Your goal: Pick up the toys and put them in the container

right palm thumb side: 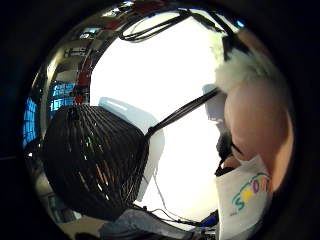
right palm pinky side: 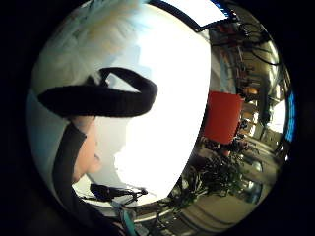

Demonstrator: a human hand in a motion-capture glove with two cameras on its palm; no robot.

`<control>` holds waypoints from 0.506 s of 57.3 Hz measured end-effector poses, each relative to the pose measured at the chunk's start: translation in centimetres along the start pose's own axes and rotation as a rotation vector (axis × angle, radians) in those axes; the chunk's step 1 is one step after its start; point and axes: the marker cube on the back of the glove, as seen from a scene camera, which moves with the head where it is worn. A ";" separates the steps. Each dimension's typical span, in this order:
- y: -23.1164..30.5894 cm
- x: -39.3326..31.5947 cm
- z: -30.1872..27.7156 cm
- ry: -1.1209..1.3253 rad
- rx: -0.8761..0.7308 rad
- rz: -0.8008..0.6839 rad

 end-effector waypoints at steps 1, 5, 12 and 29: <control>0.1 -0.1 -0.1 0.008 0.020 -0.003; 0.2 -0.1 -0.7 0.022 0.071 -0.024; 1.6 0.0 -1.9 -0.018 0.124 -0.060; 7.9 -4.9 -12.7 -0.096 0.280 -0.346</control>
